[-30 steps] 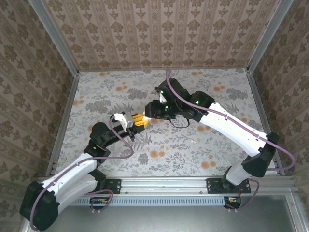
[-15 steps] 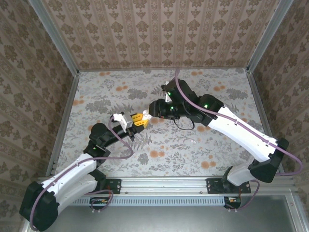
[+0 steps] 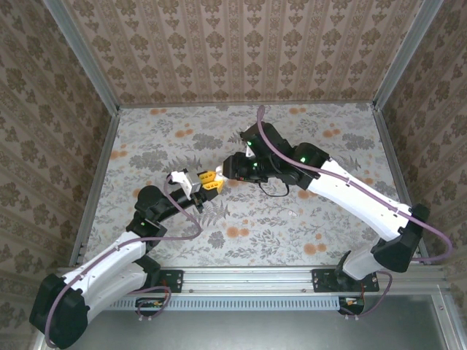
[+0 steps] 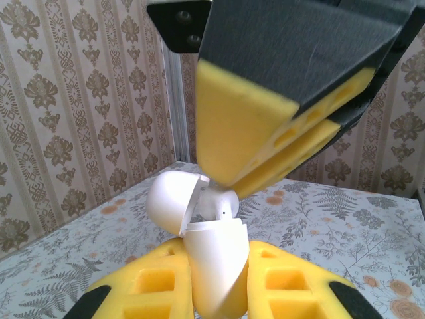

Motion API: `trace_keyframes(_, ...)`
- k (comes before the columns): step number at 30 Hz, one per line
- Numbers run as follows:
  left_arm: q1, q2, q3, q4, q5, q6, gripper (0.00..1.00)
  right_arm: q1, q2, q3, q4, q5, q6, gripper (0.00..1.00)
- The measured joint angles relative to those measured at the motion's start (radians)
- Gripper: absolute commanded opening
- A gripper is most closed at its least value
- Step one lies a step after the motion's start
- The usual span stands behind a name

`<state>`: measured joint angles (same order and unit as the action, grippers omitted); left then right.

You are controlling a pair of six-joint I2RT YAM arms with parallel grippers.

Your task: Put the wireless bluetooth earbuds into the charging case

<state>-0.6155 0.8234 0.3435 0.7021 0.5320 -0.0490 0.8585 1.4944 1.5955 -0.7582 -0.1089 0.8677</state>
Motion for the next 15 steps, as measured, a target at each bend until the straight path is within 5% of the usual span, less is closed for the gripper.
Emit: trace_keyframes(15,0.0,0.0,-0.01,0.0,-0.012,-0.01,0.0,-0.001,0.018,0.0,0.018,-0.018,0.002,0.36)
